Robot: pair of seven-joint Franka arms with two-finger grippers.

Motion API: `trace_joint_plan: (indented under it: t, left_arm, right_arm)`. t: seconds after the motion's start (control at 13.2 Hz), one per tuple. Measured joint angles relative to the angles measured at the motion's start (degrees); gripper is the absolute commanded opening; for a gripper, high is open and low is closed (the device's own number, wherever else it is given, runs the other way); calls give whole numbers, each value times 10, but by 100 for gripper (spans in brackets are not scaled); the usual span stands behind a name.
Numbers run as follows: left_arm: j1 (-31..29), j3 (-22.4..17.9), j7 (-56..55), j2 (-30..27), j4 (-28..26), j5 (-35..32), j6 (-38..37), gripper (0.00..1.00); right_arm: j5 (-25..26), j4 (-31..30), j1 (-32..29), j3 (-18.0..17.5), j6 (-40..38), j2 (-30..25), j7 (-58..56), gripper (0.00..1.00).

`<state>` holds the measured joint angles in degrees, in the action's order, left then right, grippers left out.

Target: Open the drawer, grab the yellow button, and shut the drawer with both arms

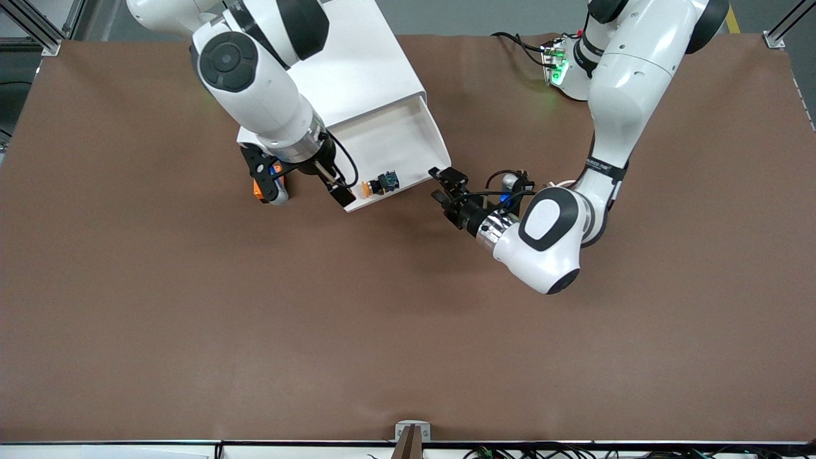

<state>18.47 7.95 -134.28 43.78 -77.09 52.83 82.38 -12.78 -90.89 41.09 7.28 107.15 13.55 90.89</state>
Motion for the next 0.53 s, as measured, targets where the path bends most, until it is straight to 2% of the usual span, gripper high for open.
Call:
trace_joint_plan:
  t: [0.38,0.53]
  left_arm:
    - [-16,0,6,-1,32,-93,-5,99]
    - [-19,0,46,-1,39,-136,-5,99]
  right_arm:
    - [0,-27,34,0,49,20,34,100]
    - [0,-42,46,0,68,23,39,100]
